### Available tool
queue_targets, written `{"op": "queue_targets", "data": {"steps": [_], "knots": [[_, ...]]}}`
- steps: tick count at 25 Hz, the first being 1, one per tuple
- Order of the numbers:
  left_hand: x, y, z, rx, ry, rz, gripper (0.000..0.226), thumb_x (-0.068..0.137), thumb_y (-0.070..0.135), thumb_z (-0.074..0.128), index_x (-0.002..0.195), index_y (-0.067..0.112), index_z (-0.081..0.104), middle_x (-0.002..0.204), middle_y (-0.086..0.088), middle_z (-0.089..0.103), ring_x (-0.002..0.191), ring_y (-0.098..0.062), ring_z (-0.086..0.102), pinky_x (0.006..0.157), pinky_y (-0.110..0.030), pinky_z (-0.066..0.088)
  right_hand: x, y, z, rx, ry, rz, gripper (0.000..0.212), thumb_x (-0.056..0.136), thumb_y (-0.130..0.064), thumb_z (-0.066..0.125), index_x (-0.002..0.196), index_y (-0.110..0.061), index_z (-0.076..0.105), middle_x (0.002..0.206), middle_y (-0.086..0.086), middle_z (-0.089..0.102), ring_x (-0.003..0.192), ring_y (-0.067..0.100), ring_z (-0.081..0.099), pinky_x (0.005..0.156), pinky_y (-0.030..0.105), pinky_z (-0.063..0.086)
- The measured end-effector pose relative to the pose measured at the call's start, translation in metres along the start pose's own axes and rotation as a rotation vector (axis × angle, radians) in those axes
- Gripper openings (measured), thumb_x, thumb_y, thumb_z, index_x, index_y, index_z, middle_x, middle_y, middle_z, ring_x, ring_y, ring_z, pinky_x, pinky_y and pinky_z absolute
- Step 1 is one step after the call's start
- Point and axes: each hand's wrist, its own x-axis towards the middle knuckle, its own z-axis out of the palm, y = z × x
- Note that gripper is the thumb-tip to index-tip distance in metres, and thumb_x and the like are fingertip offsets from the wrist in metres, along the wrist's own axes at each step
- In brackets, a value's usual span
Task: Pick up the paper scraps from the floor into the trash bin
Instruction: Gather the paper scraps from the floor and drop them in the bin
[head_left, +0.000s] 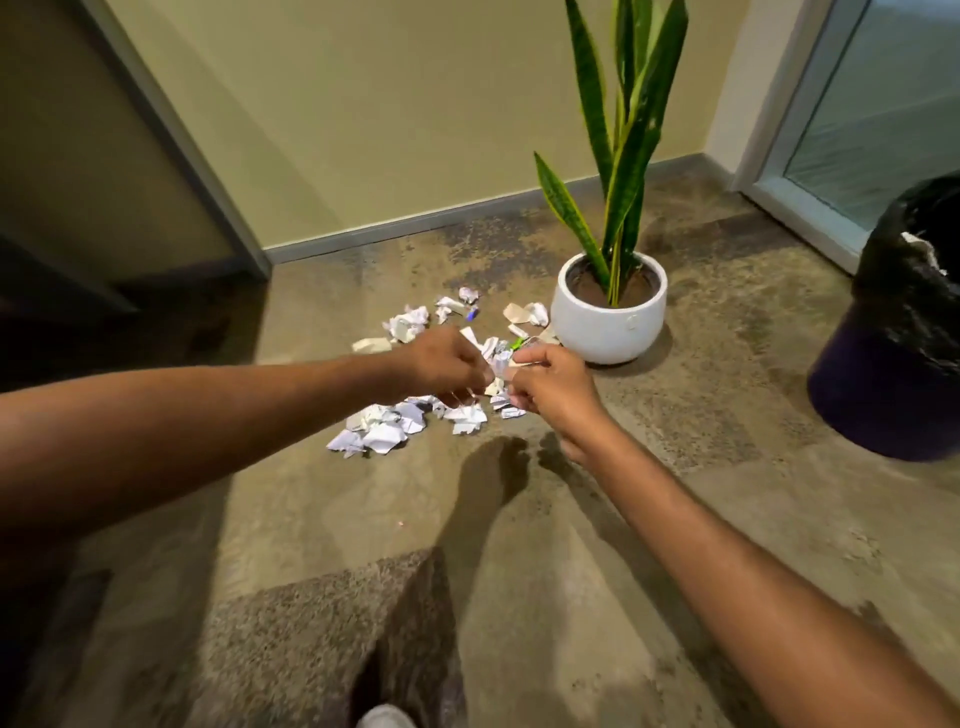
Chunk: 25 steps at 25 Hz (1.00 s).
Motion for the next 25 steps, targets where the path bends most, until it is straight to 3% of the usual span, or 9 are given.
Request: {"op": "queue_targets", "data": {"steps": [3, 6, 9, 12, 16, 20, 25], "knots": [[-0.029, -0.087, 0.005, 0.337, -0.129, 0.045, 0.013, 0.088, 0.009, 0.077, 0.096, 0.014, 0.085, 0.081, 0.002, 0.080, 0.067, -0.001, 0.069, 0.066, -0.018, 0.052, -0.013, 0.044, 0.035, -0.111, -0.111, 0.100, 0.019, 0.093, -0.004, 0.074, 0.111, -0.009, 0.070, 0.095, 0.018, 0.076, 0.073, 0.019, 0.064, 0.069, 0.032, 0.059], [-0.050, -0.153, 0.011, 0.552, -0.210, 0.094, 0.016, 0.083, 0.017, 0.082, 0.098, 0.021, 0.086, 0.088, 0.006, 0.082, 0.072, -0.001, 0.067, 0.067, -0.018, 0.045, -0.020, 0.080, 0.048, -0.173, -0.144, 0.186, 0.019, 0.095, -0.004, 0.072, 0.111, -0.013, 0.072, 0.110, 0.021, 0.077, 0.078, 0.021, 0.068, 0.072, 0.036, 0.060], [-0.061, -0.198, 0.021, 0.528, -0.239, 0.105, 0.020, 0.081, 0.020, 0.085, 0.101, 0.022, 0.086, 0.097, 0.009, 0.083, 0.081, -0.002, 0.073, 0.070, -0.019, 0.050, -0.023, 0.105, 0.050, -0.157, -0.125, 0.251, 0.022, 0.096, -0.002, 0.068, 0.114, -0.014, 0.070, 0.111, 0.019, 0.075, 0.080, 0.024, 0.066, 0.075, 0.043, 0.059], [-0.064, -0.222, 0.039, 0.493, -0.207, 0.143, 0.030, 0.082, 0.028, 0.087, 0.112, 0.023, 0.084, 0.110, 0.012, 0.082, 0.095, -0.002, 0.076, 0.079, -0.018, 0.055, -0.022, 0.117, 0.047, -0.153, -0.066, 0.255, 0.021, 0.098, 0.001, 0.067, 0.116, -0.010, 0.070, 0.113, 0.021, 0.073, 0.086, 0.024, 0.068, 0.089, 0.050, 0.064], [-0.058, -0.230, 0.055, 0.549, -0.074, 0.231, 0.023, 0.087, 0.037, 0.081, 0.107, 0.027, 0.083, 0.103, 0.011, 0.082, 0.090, -0.008, 0.076, 0.074, -0.033, 0.059, -0.016, 0.128, 0.042, -0.140, -0.014, 0.261, 0.021, 0.097, 0.004, 0.066, 0.112, -0.010, 0.071, 0.114, 0.024, 0.074, 0.088, 0.024, 0.069, 0.091, 0.047, 0.064], [-0.053, -0.238, 0.059, 0.533, -0.021, 0.315, 0.013, 0.089, 0.034, 0.079, 0.100, 0.029, 0.084, 0.099, 0.013, 0.081, 0.087, -0.010, 0.075, 0.072, -0.032, 0.058, -0.013, 0.134, 0.037, -0.116, -0.007, 0.266, 0.020, 0.097, 0.006, 0.067, 0.112, -0.008, 0.070, 0.114, 0.026, 0.073, 0.088, 0.024, 0.069, 0.090, 0.044, 0.063], [-0.044, -0.237, 0.060, 0.443, -0.032, 0.279, 0.016, 0.092, 0.035, 0.069, 0.093, 0.024, 0.080, 0.093, 0.010, 0.078, 0.082, -0.011, 0.072, 0.075, -0.036, 0.058, -0.003, 0.131, 0.028, -0.153, 0.015, 0.259, 0.023, 0.096, 0.005, 0.069, 0.112, -0.011, 0.071, 0.117, 0.025, 0.073, 0.089, 0.024, 0.071, 0.088, 0.043, 0.065]]}}
